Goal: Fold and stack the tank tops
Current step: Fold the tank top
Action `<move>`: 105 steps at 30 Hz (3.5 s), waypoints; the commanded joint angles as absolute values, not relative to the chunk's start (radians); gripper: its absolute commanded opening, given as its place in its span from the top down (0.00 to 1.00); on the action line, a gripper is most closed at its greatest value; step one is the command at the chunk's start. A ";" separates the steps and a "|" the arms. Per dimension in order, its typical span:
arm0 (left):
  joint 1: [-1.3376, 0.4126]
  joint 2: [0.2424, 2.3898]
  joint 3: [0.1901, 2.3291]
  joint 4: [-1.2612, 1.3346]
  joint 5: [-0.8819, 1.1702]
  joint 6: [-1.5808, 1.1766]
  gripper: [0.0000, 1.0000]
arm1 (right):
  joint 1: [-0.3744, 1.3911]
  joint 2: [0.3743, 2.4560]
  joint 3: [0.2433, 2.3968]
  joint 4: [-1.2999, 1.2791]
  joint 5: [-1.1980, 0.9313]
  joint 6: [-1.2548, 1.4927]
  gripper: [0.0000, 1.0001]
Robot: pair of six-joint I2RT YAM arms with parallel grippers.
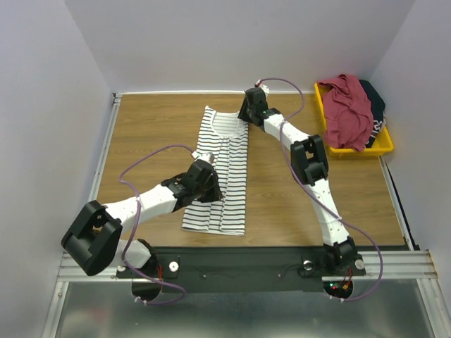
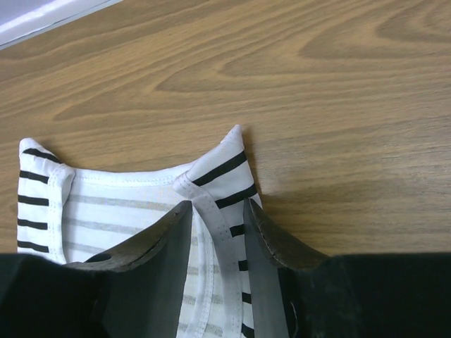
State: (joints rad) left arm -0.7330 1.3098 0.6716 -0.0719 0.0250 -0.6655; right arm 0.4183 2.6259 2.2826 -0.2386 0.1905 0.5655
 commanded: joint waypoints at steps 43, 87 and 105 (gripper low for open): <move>-0.575 1.087 0.437 -0.281 -0.066 -0.980 0.53 | 0.735 1.653 0.899 -0.207 0.156 0.778 0.46; -0.569 1.353 0.738 -0.423 -0.086 -0.877 0.53 | 0.443 1.973 1.390 -0.420 0.157 0.571 0.46; -0.587 1.270 0.552 -0.532 0.066 -0.861 0.59 | 0.719 1.499 0.853 -0.383 0.084 0.761 0.46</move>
State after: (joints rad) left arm -0.5694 1.2694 0.6056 -0.4679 0.0250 -0.8757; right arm 0.6434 1.5455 0.9096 -0.3958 0.0933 0.6735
